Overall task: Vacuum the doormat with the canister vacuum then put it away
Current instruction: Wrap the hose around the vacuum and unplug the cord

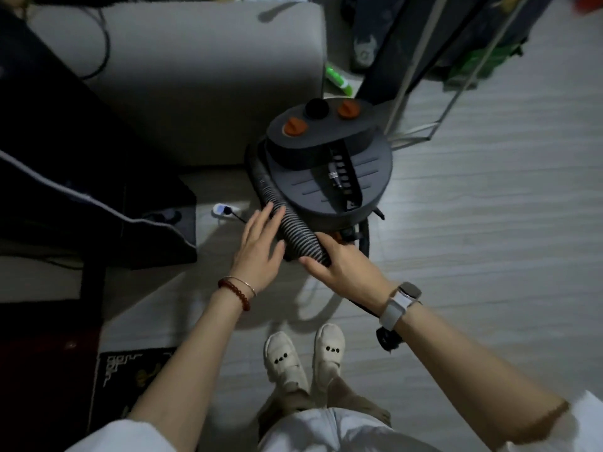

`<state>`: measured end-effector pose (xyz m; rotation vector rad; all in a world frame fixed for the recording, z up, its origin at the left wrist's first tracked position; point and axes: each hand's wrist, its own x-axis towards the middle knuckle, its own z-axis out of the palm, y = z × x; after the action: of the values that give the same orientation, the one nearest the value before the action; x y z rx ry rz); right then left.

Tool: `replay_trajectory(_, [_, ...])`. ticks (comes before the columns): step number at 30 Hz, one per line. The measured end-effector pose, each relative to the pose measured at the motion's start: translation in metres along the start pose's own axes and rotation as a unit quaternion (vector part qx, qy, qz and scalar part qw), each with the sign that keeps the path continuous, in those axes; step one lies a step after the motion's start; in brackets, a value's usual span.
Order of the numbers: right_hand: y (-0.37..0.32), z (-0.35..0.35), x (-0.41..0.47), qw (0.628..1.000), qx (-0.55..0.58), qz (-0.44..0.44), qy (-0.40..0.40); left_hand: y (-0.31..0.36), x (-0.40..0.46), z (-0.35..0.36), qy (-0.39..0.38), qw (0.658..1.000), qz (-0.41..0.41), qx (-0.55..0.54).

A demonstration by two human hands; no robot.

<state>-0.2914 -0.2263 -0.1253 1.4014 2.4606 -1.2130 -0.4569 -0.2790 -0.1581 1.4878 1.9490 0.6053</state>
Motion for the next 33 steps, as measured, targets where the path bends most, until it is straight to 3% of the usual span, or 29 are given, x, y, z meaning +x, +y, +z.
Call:
replay_trajectory(3, [0.007, -0.011, -0.01, 1.0, -0.015, 0.009, -0.013, -0.004, 0.015, -0.01, -0.104, 0.986, 0.077, 0.103])
replay_trajectory(7, [0.01, -0.021, -0.023, 0.996, -0.082, -0.009, -0.043, -0.007, 0.041, -0.02, -0.175, 0.948, 0.168, 0.205])
replay_trajectory(10, [0.013, -0.033, -0.025, 0.984, -0.175, -0.025, -0.002, -0.001, 0.057, -0.02, -0.175, 0.945, 0.195, 0.194])
replay_trajectory(13, [0.02, -0.039, -0.026, 0.962, -0.254, -0.072, 0.065, -0.004, 0.061, -0.015, -0.123, 0.924, 0.273, 0.237])
replay_trajectory(15, [0.03, -0.037, -0.022, 0.941, -0.307, -0.119, 0.083, -0.009, 0.055, -0.008, -0.126, 0.929, 0.26, 0.231])
replay_trajectory(20, [0.077, -0.049, -0.009, 0.899, -0.399, -0.177, 0.04, 0.001, 0.042, 0.044, -0.163, 0.947, 0.177, 0.212])
replay_trajectory(27, [0.158, -0.093, 0.037, 0.852, -0.445, -0.276, 0.008, 0.023, 0.064, 0.119, -0.126, 0.97, 0.094, 0.185])
replay_trajectory(33, [0.217, -0.086, 0.079, 0.834, -0.431, -0.345, -0.003, 0.024, 0.071, 0.161, -0.089, 0.984, 0.007, 0.151])
